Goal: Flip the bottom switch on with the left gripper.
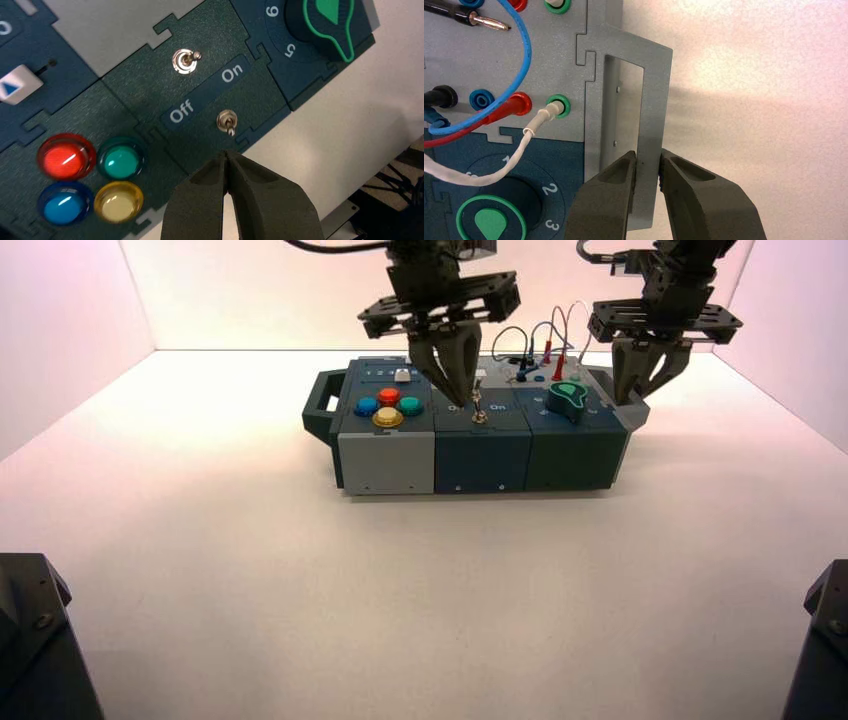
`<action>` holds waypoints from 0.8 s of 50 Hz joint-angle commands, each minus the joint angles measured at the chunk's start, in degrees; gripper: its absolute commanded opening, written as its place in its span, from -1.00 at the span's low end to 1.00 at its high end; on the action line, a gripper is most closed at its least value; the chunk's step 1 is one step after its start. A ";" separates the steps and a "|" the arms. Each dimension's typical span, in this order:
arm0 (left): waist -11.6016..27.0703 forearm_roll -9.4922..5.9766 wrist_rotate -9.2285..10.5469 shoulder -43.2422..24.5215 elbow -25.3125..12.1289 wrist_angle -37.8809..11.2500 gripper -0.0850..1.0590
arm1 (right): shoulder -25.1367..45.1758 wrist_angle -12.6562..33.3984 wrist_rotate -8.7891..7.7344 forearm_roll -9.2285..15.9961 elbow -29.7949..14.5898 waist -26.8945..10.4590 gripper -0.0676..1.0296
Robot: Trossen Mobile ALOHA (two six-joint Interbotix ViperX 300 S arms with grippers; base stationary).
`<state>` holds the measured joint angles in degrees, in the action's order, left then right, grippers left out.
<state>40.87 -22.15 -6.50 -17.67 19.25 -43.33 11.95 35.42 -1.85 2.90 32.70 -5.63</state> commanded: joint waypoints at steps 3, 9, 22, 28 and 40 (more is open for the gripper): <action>0.35 -0.35 0.00 -0.09 -2.46 0.09 -0.91 | -0.26 -0.26 -1.32 0.09 -0.53 -0.44 -0.92; 0.44 -0.26 0.18 -0.62 -3.16 0.09 -0.91 | -0.26 -0.26 -1.41 0.09 -0.44 -0.44 -0.92; 0.26 -0.35 0.18 -1.49 -4.04 0.18 -0.91 | -0.35 -0.26 -1.49 0.09 -0.44 -0.44 -0.92; 0.18 -0.26 0.18 -1.49 -3.96 0.09 -0.91 | -0.35 -0.26 -1.49 0.18 -0.35 -0.44 -0.92; -1.67 -0.26 0.26 -0.88 -3.08 0.18 -0.91 | -0.26 -0.35 -1.49 0.09 -0.35 -0.44 -0.92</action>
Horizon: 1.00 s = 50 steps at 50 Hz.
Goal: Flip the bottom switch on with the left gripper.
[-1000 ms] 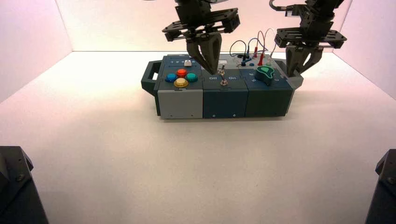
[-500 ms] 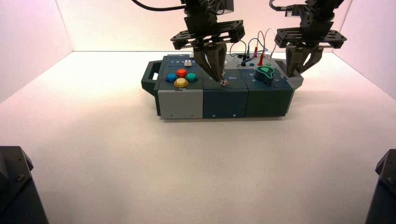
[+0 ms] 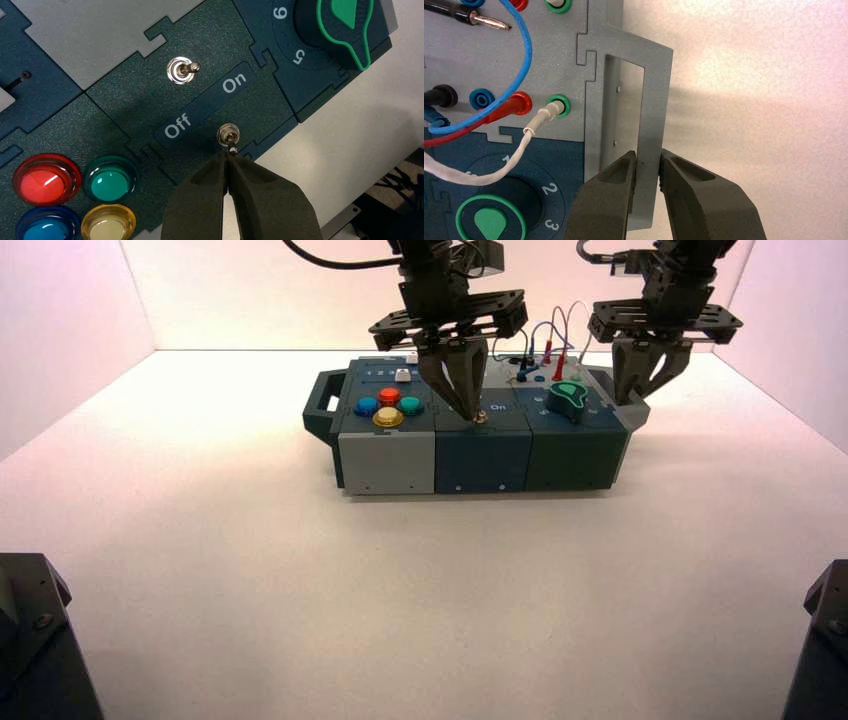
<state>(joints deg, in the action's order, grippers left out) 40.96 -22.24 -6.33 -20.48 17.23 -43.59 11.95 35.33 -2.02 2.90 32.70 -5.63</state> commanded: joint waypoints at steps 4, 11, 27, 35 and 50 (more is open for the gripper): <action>-2.37 -0.18 0.09 2.37 -0.79 0.35 -0.91 | -0.18 -0.18 -1.32 0.09 -0.44 -0.44 -0.92; -2.46 -0.09 0.00 2.46 -0.70 0.35 -0.91 | -0.09 -0.26 -1.32 0.09 -0.53 -0.44 -0.92; -1.85 -0.26 0.09 2.20 -1.58 -0.09 -0.91 | 0.53 -0.35 -1.32 0.09 -0.53 -0.44 -0.92; -1.05 -0.35 0.26 2.20 -1.85 -0.18 -0.91 | 0.97 -0.44 -1.32 0.09 -0.62 -0.44 -0.92; -0.44 -1.05 0.44 1.41 -3.08 -0.44 -0.91 | 1.14 -0.53 -1.41 0.09 -0.62 -0.44 -0.92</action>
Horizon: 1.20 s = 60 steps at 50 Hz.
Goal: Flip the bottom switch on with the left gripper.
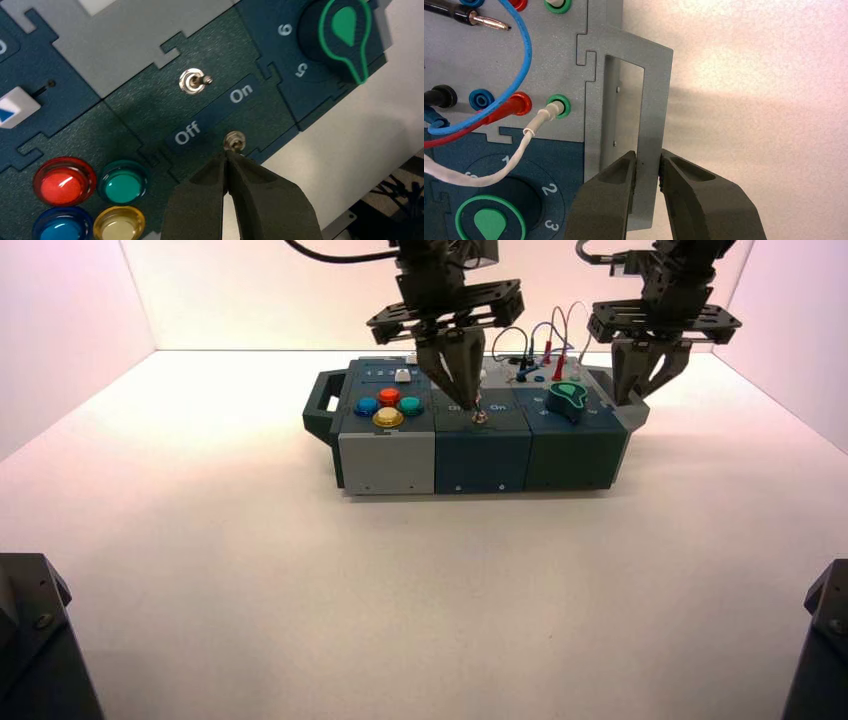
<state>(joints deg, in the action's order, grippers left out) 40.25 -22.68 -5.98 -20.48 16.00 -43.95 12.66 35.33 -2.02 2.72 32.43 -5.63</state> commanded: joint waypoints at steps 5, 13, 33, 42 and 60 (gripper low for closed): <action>0.44 -1.05 0.00 1.41 -2.11 -0.09 -0.91 | 0.44 -0.44 -1.41 0.26 -0.35 -0.44 -0.92; 1.32 -1.23 0.09 1.41 -2.11 -0.09 -0.91 | 0.44 -0.53 -1.41 0.18 -0.44 -0.44 -0.92; 3.16 -2.55 0.09 0.79 -2.46 -0.09 -0.91 | 0.44 -0.44 -1.32 0.26 -0.18 -0.70 -0.92; 3.78 -3.16 0.09 0.79 -2.99 -0.09 -0.91 | 0.44 -0.44 -1.41 0.26 0.00 -1.14 -0.92; 4.48 -4.13 0.26 0.88 -3.78 -0.09 -0.91 | 0.53 0.18 -1.58 0.44 -0.18 -2.29 -0.92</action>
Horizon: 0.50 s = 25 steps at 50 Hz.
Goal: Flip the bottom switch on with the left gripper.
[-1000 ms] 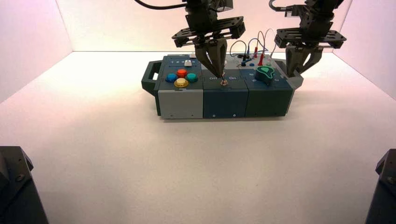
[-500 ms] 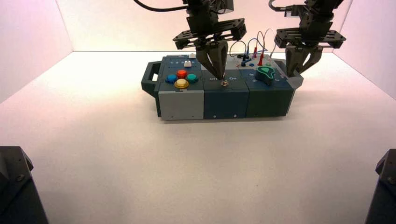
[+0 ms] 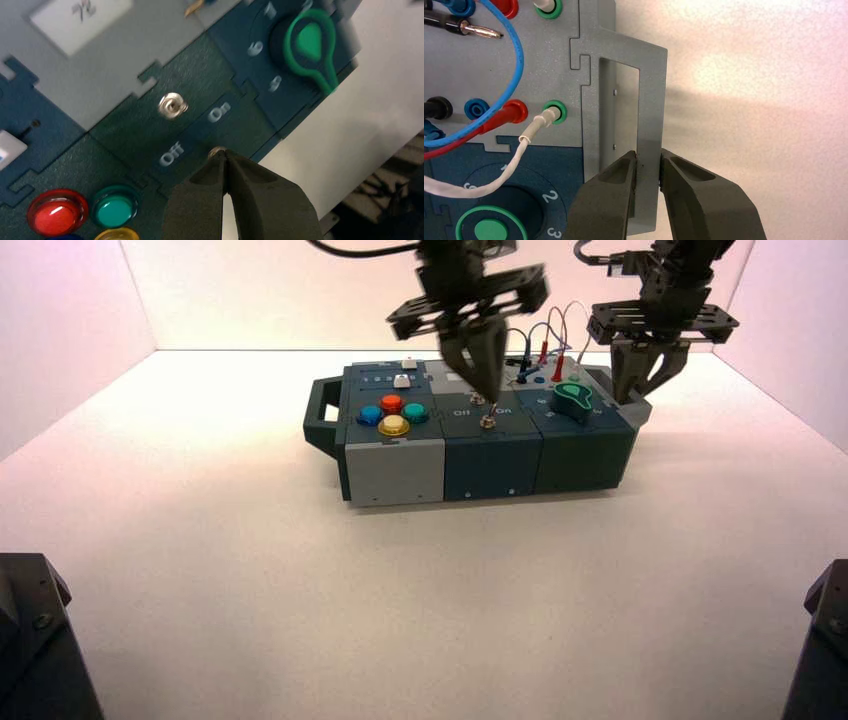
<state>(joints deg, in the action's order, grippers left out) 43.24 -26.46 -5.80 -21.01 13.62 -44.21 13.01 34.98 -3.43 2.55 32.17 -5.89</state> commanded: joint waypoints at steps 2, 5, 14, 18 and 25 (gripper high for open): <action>1.49 -0.35 0.09 1.41 -1.32 0.18 -0.91 | 0.18 0.62 -0.18 0.53 0.09 -2.02 -0.92; 1.49 -0.35 0.18 1.58 -1.14 0.18 -0.91 | 0.18 0.62 -0.26 0.62 0.00 -2.02 -0.92; 1.49 0.09 0.79 3.43 -0.88 0.53 -0.91 | -0.09 1.05 -0.18 0.53 -0.18 -2.02 -0.92; 1.49 0.18 0.79 4.13 -0.70 0.53 -0.91 | -0.18 0.97 -0.18 0.62 -0.18 -2.02 -0.92; 1.49 0.35 0.88 5.19 -0.35 0.79 -0.91 | -0.44 0.97 -0.18 0.62 -0.62 -2.20 -0.92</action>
<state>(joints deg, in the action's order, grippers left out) 44.74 -26.28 -5.01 -18.98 13.71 -43.86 13.01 35.60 -3.43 2.55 31.82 -5.98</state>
